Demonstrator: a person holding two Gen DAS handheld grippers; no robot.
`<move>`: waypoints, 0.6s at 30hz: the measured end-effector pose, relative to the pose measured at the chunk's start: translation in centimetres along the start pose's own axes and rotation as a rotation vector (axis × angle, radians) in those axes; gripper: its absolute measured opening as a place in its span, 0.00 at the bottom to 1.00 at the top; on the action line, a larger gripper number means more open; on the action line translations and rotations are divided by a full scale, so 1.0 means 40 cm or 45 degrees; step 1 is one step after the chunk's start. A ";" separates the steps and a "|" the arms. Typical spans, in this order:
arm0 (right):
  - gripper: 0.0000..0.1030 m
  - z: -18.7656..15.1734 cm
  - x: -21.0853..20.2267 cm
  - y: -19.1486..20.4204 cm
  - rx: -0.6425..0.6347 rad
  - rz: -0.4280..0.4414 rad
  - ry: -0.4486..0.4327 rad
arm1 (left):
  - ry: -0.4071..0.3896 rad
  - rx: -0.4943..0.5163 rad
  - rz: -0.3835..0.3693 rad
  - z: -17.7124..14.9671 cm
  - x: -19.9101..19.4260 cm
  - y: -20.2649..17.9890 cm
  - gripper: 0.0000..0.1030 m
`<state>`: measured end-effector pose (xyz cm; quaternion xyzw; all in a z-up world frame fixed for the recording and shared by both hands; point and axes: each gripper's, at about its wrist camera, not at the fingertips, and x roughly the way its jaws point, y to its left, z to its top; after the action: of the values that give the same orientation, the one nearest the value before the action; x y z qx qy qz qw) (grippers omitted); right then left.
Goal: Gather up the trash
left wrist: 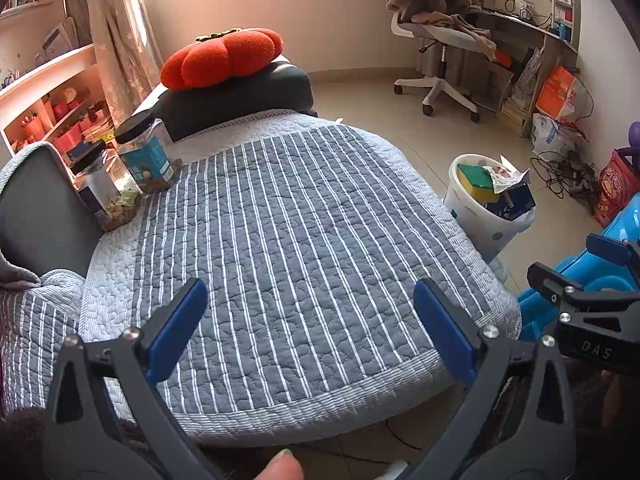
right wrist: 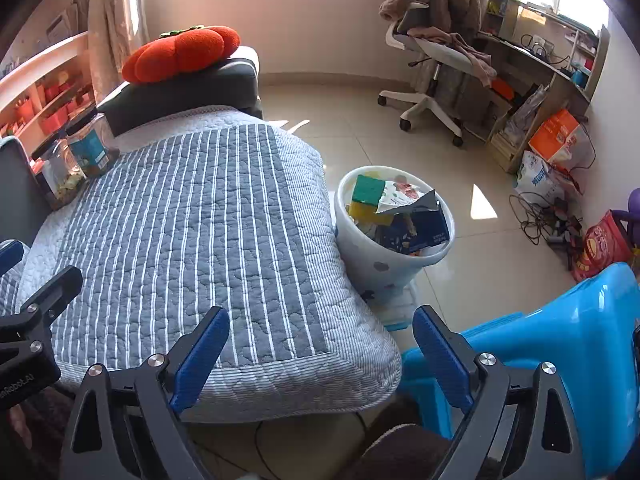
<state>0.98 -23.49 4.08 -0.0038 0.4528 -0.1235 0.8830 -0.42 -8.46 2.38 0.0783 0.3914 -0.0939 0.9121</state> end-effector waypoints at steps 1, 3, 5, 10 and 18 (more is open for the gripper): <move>0.92 0.000 0.000 -0.001 0.001 0.001 0.000 | 0.000 0.000 -0.001 0.001 0.000 0.000 0.99; 0.92 0.000 0.001 -0.001 0.002 0.000 0.002 | -0.001 0.002 -0.002 0.001 0.000 -0.001 0.99; 0.92 -0.001 0.001 -0.002 0.004 -0.002 0.002 | 0.000 0.002 -0.005 0.002 -0.001 -0.002 0.99; 0.92 -0.001 0.001 -0.002 0.002 -0.001 0.003 | -0.001 0.002 -0.007 0.003 -0.001 -0.004 0.99; 0.92 -0.002 0.003 -0.001 0.001 0.000 0.005 | 0.001 0.004 -0.014 0.004 -0.001 -0.007 0.99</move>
<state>0.96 -23.54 3.93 -0.0032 0.4545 -0.1239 0.8821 -0.40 -8.78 2.51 0.0778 0.3921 -0.0997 0.9112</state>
